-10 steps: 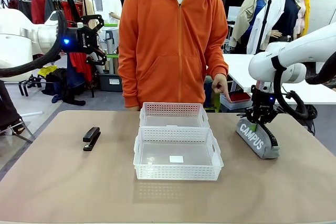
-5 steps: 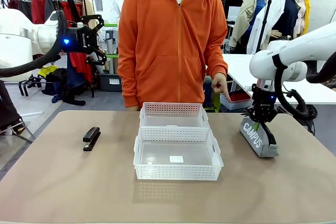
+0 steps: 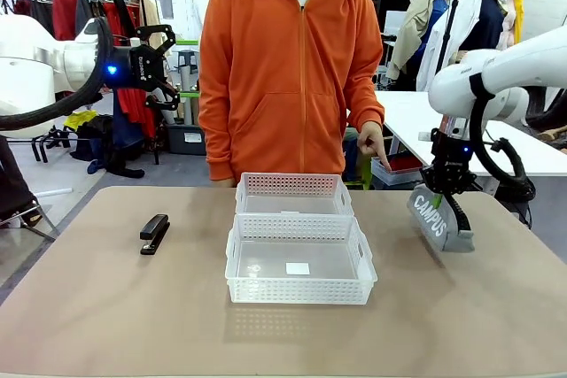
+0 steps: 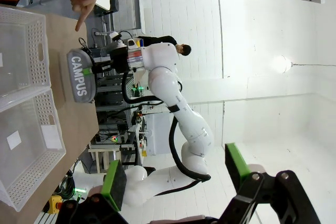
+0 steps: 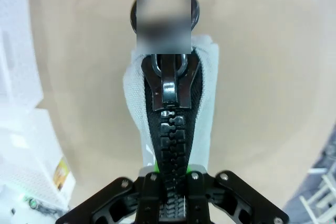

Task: Distribute items into two baskets.
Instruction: Pick up the Pencil pouch that the person points to.

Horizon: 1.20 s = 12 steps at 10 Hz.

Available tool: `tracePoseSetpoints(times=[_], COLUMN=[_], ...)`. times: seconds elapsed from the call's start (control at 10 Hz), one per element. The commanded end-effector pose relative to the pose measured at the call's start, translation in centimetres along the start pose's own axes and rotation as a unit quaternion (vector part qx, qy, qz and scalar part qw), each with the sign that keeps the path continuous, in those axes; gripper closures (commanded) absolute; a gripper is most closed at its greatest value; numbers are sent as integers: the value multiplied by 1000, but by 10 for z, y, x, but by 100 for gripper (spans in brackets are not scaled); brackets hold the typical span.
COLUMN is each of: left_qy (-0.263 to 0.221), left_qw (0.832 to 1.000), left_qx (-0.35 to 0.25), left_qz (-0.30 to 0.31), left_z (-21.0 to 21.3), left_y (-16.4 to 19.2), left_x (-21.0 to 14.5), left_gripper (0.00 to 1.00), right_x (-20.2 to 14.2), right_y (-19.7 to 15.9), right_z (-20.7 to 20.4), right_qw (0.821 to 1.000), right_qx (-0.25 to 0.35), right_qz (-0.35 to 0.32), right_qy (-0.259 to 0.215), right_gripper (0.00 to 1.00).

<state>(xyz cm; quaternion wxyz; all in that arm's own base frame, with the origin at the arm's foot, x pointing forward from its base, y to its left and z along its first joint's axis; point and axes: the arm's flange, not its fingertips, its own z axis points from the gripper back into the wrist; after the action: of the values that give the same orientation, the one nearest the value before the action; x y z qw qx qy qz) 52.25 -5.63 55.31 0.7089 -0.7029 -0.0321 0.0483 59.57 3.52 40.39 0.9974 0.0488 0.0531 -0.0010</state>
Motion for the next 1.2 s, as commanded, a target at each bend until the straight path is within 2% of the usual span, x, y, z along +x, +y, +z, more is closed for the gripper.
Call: tracePoseSetpoints(times=[0.0,0.2,0.6,0.8,1.1], left_qy=[-1,-1,-1,-1,-1], left_qw=[1000,1000,1000,1000,1000], left_qx=[-2,-2,-2,-2,-2], left_qz=[-1,-1,-1,-1,-1], left_z=[1,1,1,1,1], left_y=[-2,-2,-2,-2,-2], left_x=[0,0,0,0,0], left_gripper=[0,0,0,0,0], right_x=[-9,-17,-25,-31,-43], right_y=[6,10,18,28,34], right_z=[38,74,138,177,221], right_qw=[1000,999,999,998,997], right_qx=[19,28,37,27,22], right_qz=[-19,-41,-34,-40,-32], right_qy=[3,3,-11,-44,-62], right_gripper=[100,100,100,100,100])
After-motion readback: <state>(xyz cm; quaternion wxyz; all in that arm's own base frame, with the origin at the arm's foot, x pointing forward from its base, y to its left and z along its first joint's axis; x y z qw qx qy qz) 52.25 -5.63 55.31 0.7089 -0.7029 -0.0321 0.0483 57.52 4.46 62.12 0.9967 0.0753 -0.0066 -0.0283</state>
